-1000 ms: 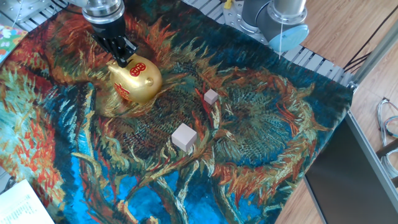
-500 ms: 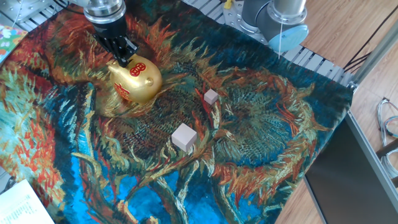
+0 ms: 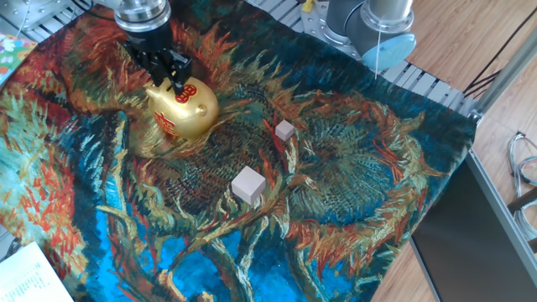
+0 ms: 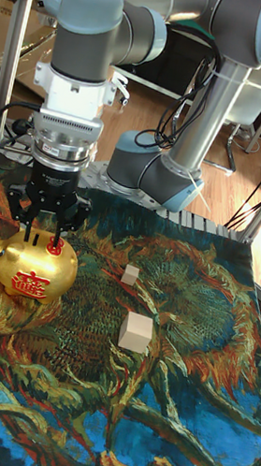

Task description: Drop coins into a piggy bank

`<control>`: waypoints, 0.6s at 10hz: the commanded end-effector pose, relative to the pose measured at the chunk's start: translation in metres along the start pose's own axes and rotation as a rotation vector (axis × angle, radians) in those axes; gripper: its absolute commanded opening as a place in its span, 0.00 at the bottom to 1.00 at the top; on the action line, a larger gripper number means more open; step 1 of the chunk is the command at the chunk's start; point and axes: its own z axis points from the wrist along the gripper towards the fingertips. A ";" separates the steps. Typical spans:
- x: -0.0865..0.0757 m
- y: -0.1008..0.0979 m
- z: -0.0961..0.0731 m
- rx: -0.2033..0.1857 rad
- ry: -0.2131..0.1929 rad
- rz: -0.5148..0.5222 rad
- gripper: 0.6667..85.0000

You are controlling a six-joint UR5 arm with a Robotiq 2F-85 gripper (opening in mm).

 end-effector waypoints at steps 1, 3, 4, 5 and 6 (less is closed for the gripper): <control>-0.006 0.014 -0.015 0.003 0.001 0.012 0.49; -0.013 0.019 -0.023 0.033 -0.007 0.012 0.32; -0.014 0.015 -0.024 0.049 -0.013 0.007 0.01; -0.016 0.015 -0.024 0.047 -0.018 0.002 0.01; -0.013 0.014 -0.024 0.051 -0.007 0.010 0.01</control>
